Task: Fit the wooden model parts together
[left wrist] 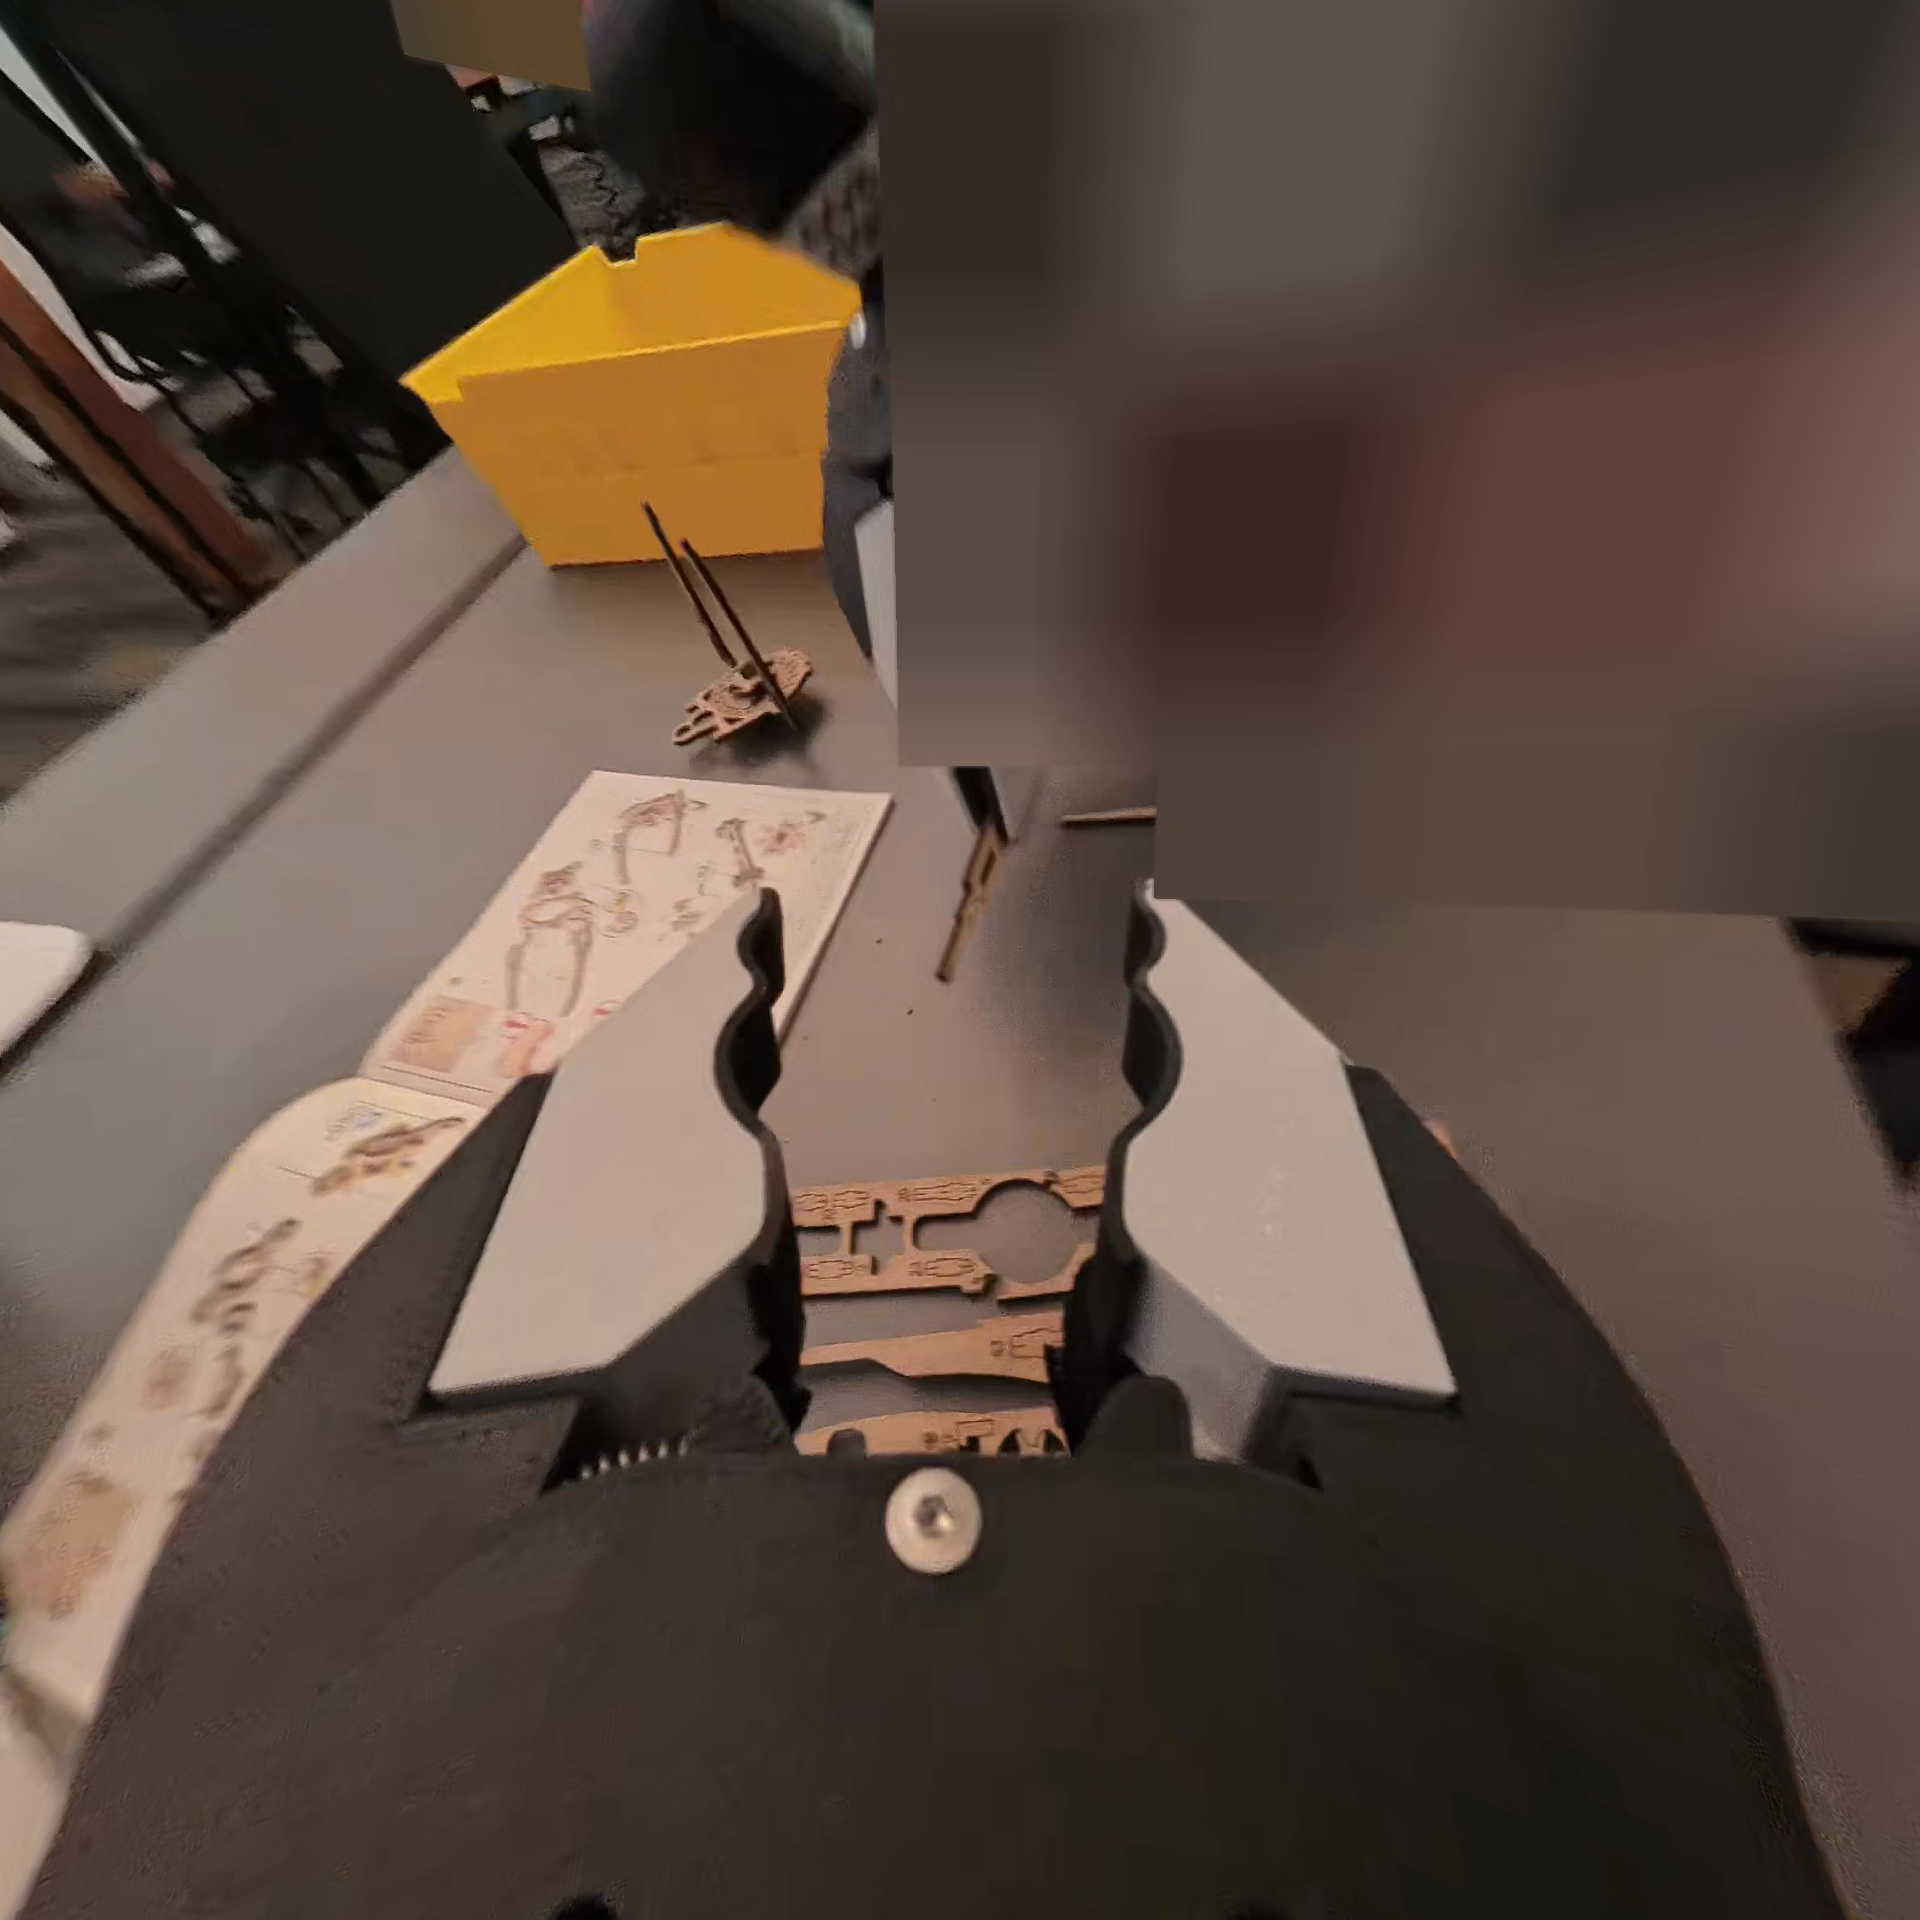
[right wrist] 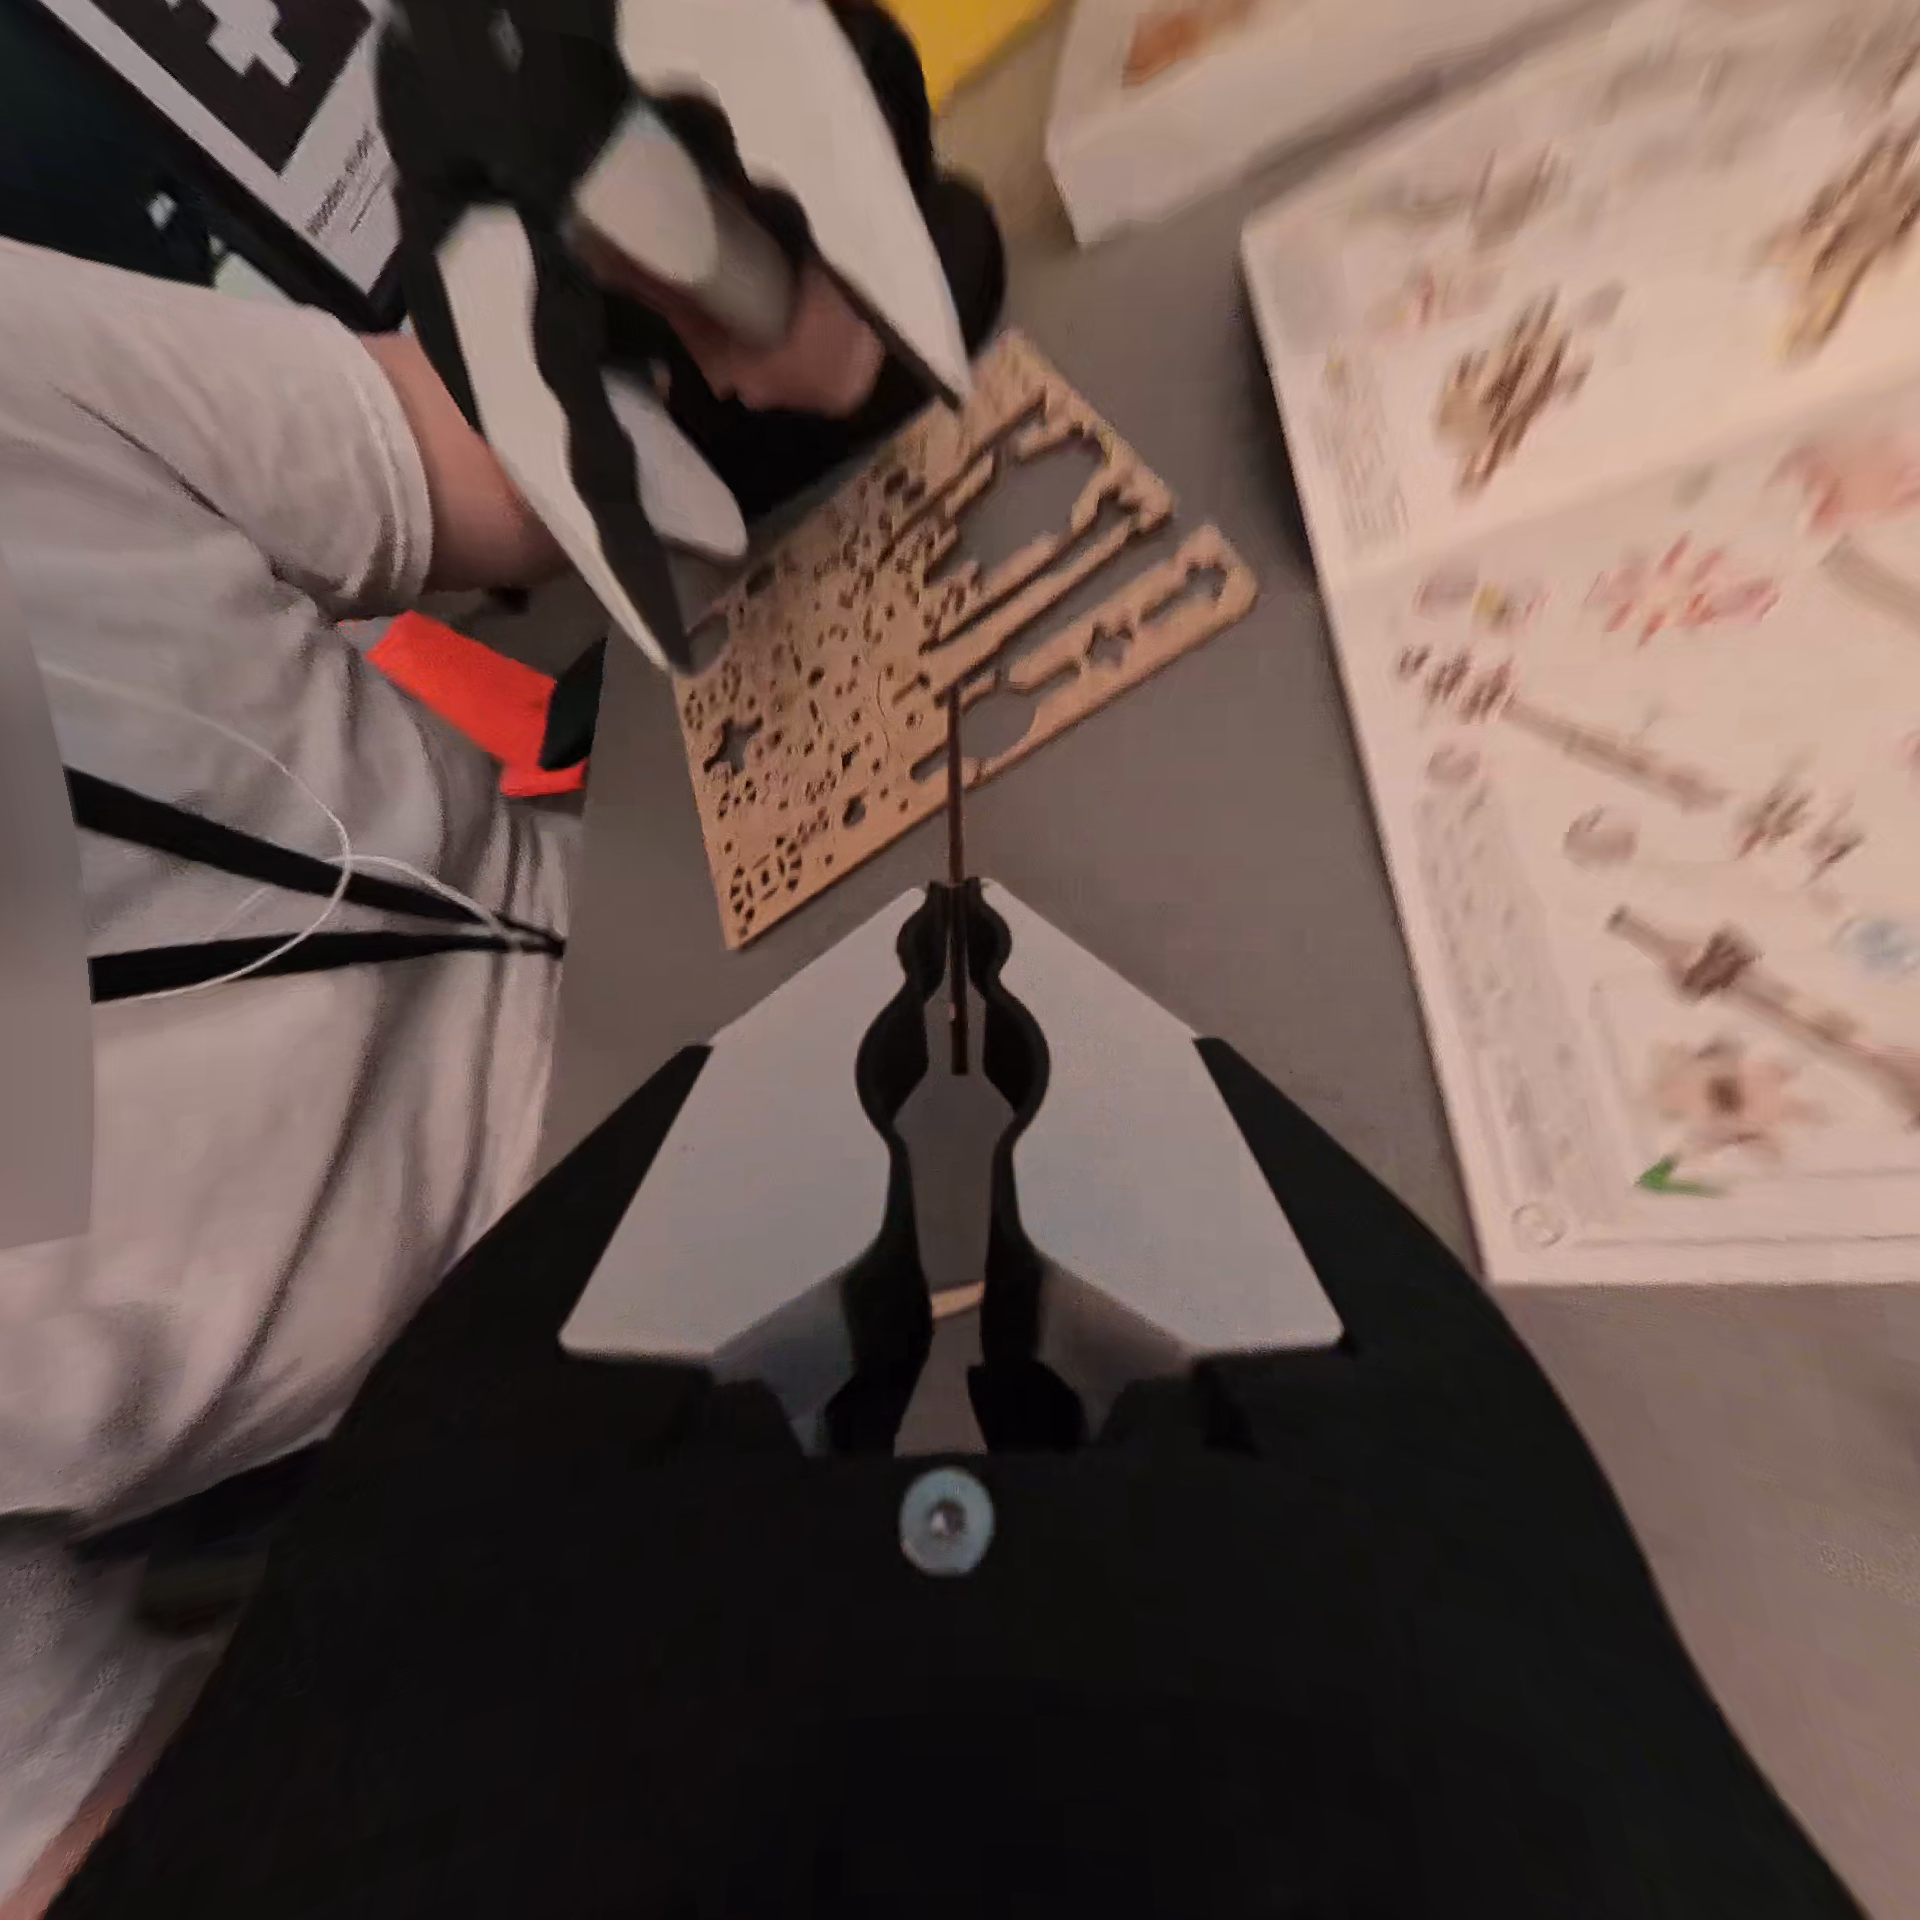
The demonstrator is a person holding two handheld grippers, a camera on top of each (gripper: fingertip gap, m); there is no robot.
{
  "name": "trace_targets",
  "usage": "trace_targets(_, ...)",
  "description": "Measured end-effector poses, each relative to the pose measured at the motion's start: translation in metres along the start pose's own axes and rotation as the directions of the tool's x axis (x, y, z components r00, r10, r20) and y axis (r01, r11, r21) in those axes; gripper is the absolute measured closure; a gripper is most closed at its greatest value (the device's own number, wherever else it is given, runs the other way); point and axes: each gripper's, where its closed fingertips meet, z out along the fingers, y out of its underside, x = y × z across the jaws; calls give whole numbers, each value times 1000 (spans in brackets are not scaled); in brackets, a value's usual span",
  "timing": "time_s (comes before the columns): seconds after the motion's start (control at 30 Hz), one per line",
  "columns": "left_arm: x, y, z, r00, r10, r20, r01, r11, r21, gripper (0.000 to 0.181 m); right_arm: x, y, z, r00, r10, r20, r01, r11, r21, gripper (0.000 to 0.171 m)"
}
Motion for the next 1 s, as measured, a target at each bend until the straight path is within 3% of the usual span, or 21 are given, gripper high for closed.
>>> trace_targets(0.1, 1, 5, -5, 988, -101, -116, 101, 995, -4, 135, 2, 28, 14, 997, 75, 21, -71, 986, -152, 169)
trace_targets(0.2, 4, 23, -2, 986, -83, -145, 71, 994, -85, 135, 2, 49, 26, 999, 36, 9, -32, 959, -281, 169)
trace_targets(0.33, 23, 56, 11, 981, -18, -194, -33, 966, -257, 134, -1, 50, 31, 999, 42, 32, -31, 957, -290, 169)
trace_targets(0.5, 45, 64, 20, 971, 22, -240, -96, 948, -303, 141, 1, 45, 31, 998, 57, 40, -44, 960, -276, 163)
trace_targets(0.63, 48, 66, 24, 971, -24, -236, -56, 944, -324, 148, 14, 33, 27, 996, -62, -58, 47, 972, -230, 147)
trace_targets(0.77, 43, 74, 25, 977, -34, -209, -44, 932, -361, 151, 13, 20, 12, 970, -214, -113, 190, 963, -190, 146)
trace_targets(0.9, 43, 78, 27, 978, -45, -202, -37, 923, -382, 154, 1, 41, 3, 926, -371, -75, 333, 892, -305, 149)
trace_targets(1.0, 41, 79, 28, 982, -47, -185, -29, 920, -390, 159, 5, 53, 3, 907, -413, -80, 356, 854, -379, 152)
